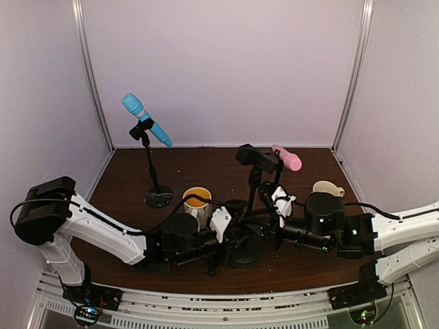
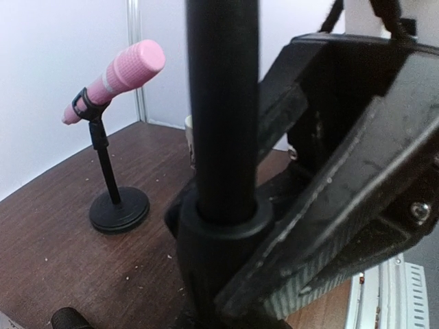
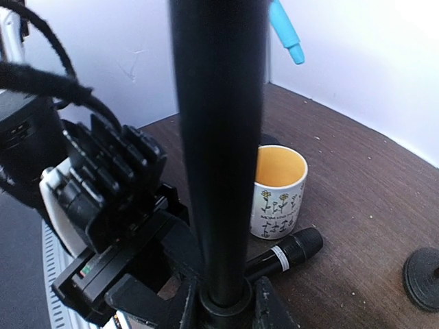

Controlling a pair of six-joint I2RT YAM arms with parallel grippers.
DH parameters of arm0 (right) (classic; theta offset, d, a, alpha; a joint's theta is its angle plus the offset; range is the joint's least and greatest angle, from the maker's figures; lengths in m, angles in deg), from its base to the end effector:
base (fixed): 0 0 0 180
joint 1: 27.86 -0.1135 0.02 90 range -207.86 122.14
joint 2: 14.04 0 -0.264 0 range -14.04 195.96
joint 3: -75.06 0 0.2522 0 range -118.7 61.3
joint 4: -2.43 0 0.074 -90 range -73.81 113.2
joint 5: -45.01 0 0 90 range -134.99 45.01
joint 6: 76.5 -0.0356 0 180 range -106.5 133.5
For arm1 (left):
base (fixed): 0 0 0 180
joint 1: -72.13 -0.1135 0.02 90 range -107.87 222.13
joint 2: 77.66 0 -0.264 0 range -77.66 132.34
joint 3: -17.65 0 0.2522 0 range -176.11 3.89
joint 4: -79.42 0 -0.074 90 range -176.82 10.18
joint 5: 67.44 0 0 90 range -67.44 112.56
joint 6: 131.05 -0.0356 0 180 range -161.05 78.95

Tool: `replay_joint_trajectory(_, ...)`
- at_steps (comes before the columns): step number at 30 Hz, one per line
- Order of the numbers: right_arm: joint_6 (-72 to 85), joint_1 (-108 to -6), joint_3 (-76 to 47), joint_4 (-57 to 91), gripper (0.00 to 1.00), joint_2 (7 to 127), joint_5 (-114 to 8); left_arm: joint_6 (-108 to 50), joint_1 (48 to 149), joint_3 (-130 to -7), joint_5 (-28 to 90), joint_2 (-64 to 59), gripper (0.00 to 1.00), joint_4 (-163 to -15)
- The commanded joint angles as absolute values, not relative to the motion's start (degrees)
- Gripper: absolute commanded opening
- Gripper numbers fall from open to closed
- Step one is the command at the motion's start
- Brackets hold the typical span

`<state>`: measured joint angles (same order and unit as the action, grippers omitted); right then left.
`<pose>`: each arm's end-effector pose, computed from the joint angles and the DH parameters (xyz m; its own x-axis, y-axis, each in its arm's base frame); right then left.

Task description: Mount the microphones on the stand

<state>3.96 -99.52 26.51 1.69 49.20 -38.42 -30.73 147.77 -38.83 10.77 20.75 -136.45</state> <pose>0.0829 0.2372 0.2589 -0.2253 -0.1564 -0.9617 -0.8829 0.4501 0.1336 0.0950 -0.3416 0.1946 -0.1866 0.0219 -0.9822 0.8787 0.4508 -0.1569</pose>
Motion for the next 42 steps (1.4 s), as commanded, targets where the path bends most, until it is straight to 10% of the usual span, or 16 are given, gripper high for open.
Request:
replay_joint_trajectory(1, 9.9, -97.6, 24.0, -2.2, 0.0, 44.6, -63.2, -32.5, 146.7, -37.8, 24.3, 15.9, 0.0, -138.5)
replay_joint_trajectory(10, 13.3, -87.9, 15.2, 9.2, 0.11, 48.4, -86.1, -32.2, 146.1, -40.6, 38.4, 10.9, 0.0, -130.5)
replay_joint_trajectory(13, 11.0, -87.8, 16.0, 7.8, 0.37, 47.6, -81.1, -31.9, 146.1, -40.6, 35.6, 9.4, 0.0, -129.1)
replay_joint_trajectory(22, -3.2, -96.0, 23.5, -1.0, 0.59, 43.0, -48.2, -29.6, 146.1, -40.2, 21.8, 6.1, 0.0, -125.8)
replay_joint_trajectory(42, -9.9, -102.2, 21.3, -0.5, 0.57, 50.7, -31.5, -29.7, 146.3, -38.5, 19.2, 2.0, 0.0, -123.5)
